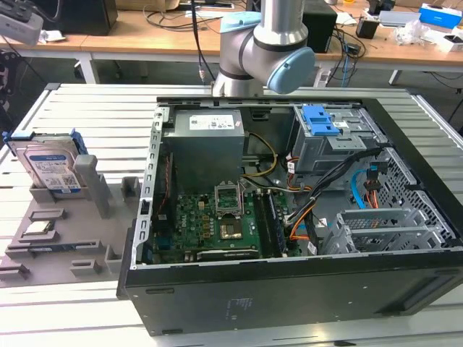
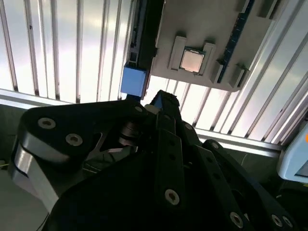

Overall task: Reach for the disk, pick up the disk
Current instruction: 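Pick up the disk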

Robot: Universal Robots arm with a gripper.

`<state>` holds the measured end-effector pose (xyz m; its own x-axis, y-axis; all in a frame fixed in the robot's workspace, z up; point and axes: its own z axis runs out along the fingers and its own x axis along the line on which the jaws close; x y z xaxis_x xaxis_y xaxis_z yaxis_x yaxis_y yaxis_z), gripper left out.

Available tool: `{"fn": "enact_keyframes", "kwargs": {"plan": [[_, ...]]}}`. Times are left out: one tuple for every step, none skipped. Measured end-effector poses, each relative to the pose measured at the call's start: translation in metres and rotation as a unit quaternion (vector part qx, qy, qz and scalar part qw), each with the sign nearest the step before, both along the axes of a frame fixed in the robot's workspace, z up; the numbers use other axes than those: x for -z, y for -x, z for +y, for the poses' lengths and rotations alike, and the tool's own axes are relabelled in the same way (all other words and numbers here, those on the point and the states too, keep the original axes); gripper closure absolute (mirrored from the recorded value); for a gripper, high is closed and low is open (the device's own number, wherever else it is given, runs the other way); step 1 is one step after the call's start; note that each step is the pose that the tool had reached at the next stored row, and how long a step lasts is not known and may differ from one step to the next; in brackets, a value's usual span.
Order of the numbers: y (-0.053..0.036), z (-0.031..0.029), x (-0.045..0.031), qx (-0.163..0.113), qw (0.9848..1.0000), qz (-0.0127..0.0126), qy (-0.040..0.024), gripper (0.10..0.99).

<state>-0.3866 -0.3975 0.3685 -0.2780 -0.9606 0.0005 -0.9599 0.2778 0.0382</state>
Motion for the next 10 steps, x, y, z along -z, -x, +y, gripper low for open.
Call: {"fn": "enact_keyframes", "kwargs": {"plan": [[0.0,0.0,0.0,-0.005,1.0,0.0,0.0,0.98],[0.0,0.0,0.0,-0.011,0.9999,0.0,0.0,0.98],[0.0,0.0,0.0,-0.016,0.9999,0.0,0.0,0.98],[0.0,0.0,0.0,-0.022,0.9997,0.0,0.0,0.98],[0.0,0.0,0.0,-0.032,0.9995,0.0,0.0,0.98],[0.0,0.0,0.0,-0.04,0.9992,0.0,0.0,0.98],[0.0,0.0,0.0,-0.046,0.999,0.0,0.0,0.98],[0.0,0.0,0.0,-0.051,0.9987,0.0,0.0,0.98],[0.0,0.0,0.0,-0.056,0.9984,0.0,0.0,0.98],[0.0,0.0,0.0,-0.062,0.9981,0.0,0.0,0.98]]}}
